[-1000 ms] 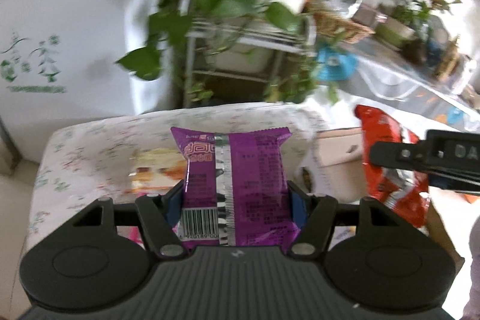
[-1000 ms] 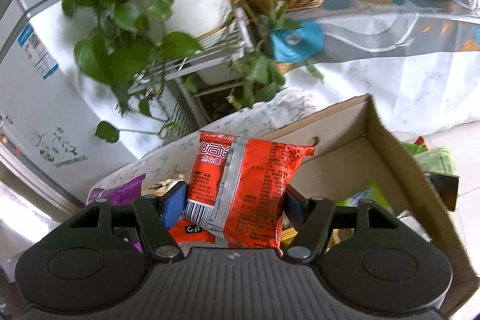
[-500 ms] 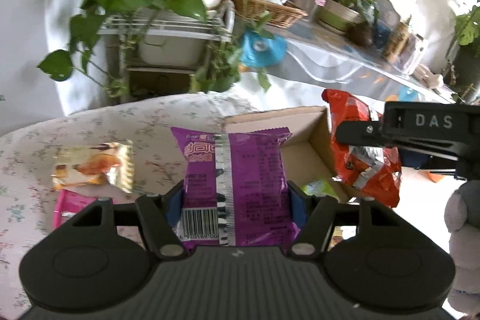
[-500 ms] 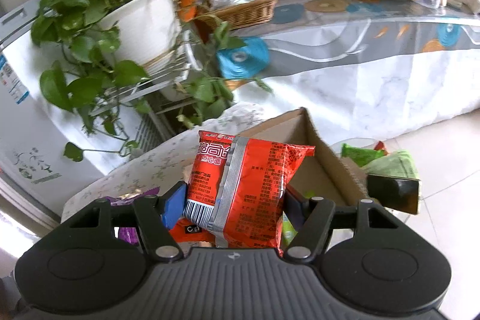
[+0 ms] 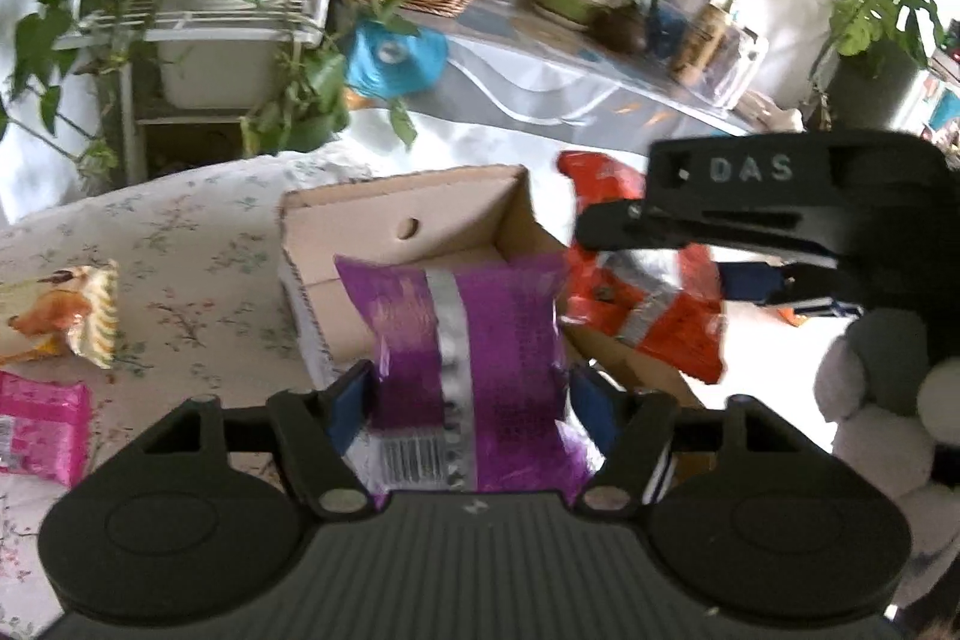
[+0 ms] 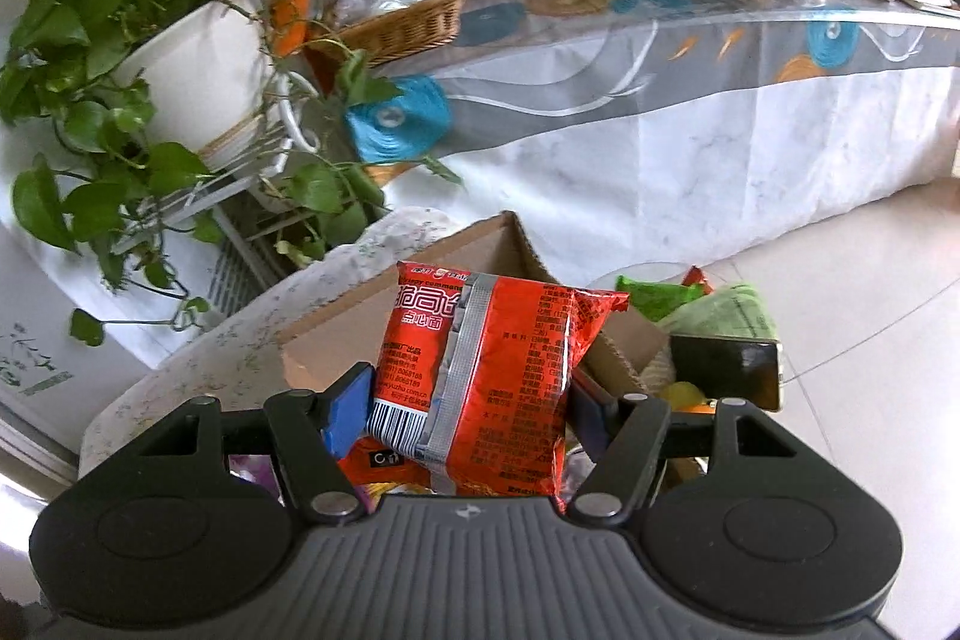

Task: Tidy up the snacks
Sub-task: 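Carry the purple pack in the left and red pack in the right over the box, then open both grippers over the box to drop the purple and red packs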

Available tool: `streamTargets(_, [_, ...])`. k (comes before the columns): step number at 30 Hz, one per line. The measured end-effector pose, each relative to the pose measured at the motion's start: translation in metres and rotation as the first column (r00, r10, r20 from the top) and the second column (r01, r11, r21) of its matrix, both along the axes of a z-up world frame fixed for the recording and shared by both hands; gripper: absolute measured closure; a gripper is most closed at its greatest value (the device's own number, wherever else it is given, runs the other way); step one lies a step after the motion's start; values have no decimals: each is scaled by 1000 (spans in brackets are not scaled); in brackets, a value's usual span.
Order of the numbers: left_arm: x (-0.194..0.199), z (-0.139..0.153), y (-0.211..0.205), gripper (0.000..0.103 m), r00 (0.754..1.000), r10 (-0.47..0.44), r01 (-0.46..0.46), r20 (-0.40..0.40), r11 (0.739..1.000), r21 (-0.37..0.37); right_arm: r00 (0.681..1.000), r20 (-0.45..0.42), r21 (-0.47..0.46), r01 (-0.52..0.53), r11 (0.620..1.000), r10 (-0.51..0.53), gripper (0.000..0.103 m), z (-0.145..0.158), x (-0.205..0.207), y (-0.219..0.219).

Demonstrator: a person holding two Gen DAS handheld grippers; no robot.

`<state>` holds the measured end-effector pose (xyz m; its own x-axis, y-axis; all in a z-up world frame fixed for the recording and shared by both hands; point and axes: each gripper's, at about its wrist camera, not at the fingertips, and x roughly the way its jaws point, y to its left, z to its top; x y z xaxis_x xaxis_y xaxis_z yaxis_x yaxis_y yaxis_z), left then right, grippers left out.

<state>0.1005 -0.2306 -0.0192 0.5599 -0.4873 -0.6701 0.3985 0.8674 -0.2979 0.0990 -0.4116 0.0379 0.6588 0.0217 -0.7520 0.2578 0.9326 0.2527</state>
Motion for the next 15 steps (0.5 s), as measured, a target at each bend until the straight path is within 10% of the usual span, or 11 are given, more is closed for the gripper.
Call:
streamTargets(4, [-7, 8, 0, 11, 999, -29, 30, 38, 999, -14, 1000, -9, 31, 5, 1000, -5, 23, -1, 0, -1])
streamTargets(15, [-16, 19, 30, 11, 999, -6, 4, 48, 999, 32, 999, 2, 21, -44, 999, 43, 17, 2, 3, 14])
